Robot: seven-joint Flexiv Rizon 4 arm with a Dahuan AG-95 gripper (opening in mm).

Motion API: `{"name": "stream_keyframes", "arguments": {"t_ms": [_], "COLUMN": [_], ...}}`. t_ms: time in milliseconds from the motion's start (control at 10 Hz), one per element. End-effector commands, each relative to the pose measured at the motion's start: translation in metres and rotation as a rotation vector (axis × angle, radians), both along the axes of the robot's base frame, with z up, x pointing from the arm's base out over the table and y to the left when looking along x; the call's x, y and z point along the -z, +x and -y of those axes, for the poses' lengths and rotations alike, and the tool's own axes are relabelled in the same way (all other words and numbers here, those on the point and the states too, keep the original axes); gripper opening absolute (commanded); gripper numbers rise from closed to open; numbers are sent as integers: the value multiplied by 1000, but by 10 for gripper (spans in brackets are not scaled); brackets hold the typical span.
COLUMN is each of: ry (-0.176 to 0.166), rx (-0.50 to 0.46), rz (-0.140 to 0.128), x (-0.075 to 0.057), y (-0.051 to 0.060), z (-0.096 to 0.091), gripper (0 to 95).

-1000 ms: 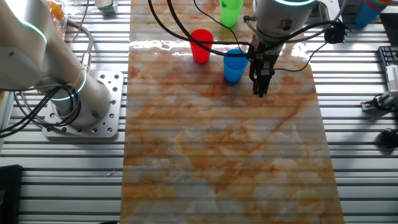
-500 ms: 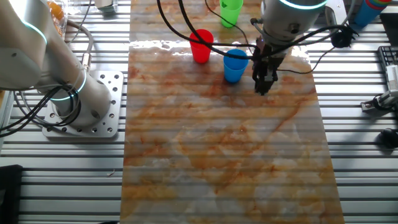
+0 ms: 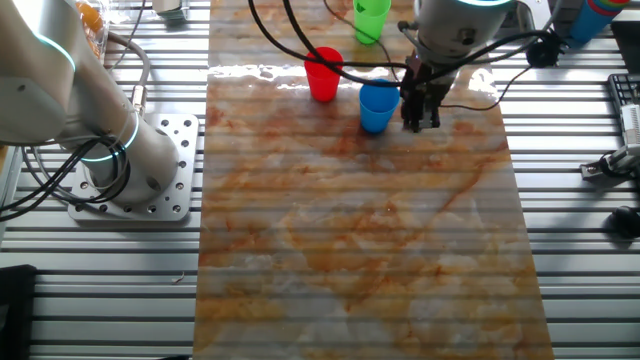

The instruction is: Stack the cups

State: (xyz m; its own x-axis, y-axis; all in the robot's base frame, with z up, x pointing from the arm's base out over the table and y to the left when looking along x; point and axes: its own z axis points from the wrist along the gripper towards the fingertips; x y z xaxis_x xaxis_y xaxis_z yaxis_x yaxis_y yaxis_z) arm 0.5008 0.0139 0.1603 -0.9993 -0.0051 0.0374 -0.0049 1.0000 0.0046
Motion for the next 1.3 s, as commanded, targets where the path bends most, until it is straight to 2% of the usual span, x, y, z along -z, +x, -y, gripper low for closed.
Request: {"name": "stream_keyframes", "arguments": {"t_ms": [100,400,700,1300], "ry": [1,-1,-2,10], "rx": [5,14,10,-3], "rz": [3,-1,-5,0], "x": [6,5,3,16], "y": [-2,-6,-9,-7], "z": [-6,-23,-28,-47], "gripper": [0,0,0,0]}}
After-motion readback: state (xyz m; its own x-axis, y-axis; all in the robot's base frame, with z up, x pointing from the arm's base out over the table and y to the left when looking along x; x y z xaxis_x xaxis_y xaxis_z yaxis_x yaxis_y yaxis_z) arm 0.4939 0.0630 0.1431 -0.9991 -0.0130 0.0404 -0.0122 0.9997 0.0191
